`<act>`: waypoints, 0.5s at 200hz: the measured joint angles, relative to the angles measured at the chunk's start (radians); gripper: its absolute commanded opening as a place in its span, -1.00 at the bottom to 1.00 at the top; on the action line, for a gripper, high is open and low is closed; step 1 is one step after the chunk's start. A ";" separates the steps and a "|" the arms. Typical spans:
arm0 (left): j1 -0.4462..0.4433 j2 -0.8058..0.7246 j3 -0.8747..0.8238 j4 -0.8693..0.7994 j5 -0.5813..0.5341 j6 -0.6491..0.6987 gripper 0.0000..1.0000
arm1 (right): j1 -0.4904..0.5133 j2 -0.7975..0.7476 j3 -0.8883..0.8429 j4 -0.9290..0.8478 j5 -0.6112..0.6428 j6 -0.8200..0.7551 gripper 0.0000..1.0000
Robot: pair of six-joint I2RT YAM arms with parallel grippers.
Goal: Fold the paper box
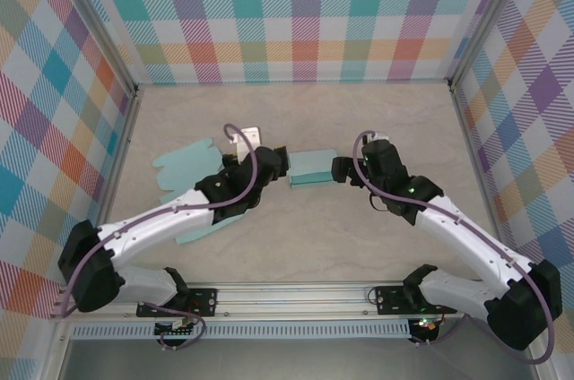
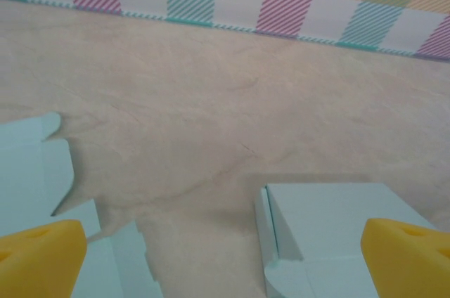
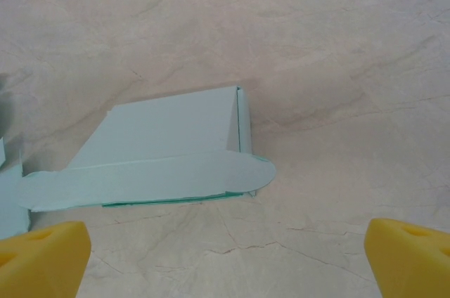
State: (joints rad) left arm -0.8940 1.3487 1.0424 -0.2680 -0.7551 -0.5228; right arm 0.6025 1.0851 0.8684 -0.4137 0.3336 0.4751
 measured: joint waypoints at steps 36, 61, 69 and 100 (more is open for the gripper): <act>0.015 0.115 0.049 -0.018 -0.005 0.027 0.99 | -0.022 0.119 0.072 -0.047 0.003 0.000 1.00; 0.043 0.177 0.076 -0.018 0.043 0.040 0.99 | -0.050 0.216 0.126 -0.063 0.002 -0.001 0.99; 0.055 0.193 0.087 -0.018 0.059 0.040 0.99 | -0.060 0.248 0.143 -0.067 -0.005 -0.001 0.99; 0.100 0.260 0.127 -0.008 0.129 0.038 0.99 | -0.087 0.360 0.200 -0.075 -0.028 -0.007 0.99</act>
State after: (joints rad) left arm -0.7937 1.6089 1.1694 -0.2764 -0.6258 -0.4850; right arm 0.5159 1.4448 1.0679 -0.4885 0.3054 0.4679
